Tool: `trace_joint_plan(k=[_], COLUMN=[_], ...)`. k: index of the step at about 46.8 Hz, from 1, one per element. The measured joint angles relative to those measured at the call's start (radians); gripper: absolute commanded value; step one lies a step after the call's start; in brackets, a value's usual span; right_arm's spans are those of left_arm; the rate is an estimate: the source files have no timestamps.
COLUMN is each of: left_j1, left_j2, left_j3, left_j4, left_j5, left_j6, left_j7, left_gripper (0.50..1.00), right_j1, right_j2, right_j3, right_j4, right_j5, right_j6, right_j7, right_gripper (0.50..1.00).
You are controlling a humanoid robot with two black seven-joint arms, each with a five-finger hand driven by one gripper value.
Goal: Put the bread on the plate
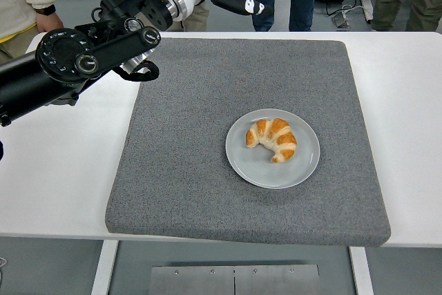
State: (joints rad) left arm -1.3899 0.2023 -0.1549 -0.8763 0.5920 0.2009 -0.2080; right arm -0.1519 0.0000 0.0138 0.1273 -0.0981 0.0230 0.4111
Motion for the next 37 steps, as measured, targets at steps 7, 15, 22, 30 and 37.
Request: trace_joint_plan(k=[7, 15, 22, 30, 37], left_j1=[0.025, 0.075, 0.12, 0.155, 0.189], left_j2=[-0.009, -0.014, -0.023, -0.051, -0.091], left_j3=[-0.042, -0.087, -0.19, -0.286, -0.34], left_j4=[0.082, 0.188, 0.248, 0.336, 0.421], left_j5=[-0.158, -0.25, -0.329, -0.341, -0.369], left_j6=[-0.009, -0.048, -0.14, -0.218, -0.279], left_j7=[-0.016, -0.036, -0.036, -0.036, -0.036], left_gripper=[0.968, 0.968, 0.966, 0.966, 0.966], right_j1=[0.0, 0.0, 0.0, 0.0, 0.0], right_j2=[0.0, 0.0, 0.0, 0.0, 0.0], right_j3=[0.0, 0.0, 0.0, 0.0, 0.0], right_j4=[0.0, 0.0, 0.0, 0.0, 0.0], right_j5=[0.0, 0.0, 0.0, 0.0, 0.0], right_j6=[0.0, 0.0, 0.0, 0.0, 0.0], right_j7=[0.0, 0.0, 0.0, 0.0, 0.0], right_gripper=[1.0, 1.0, 1.0, 1.0, 1.0])
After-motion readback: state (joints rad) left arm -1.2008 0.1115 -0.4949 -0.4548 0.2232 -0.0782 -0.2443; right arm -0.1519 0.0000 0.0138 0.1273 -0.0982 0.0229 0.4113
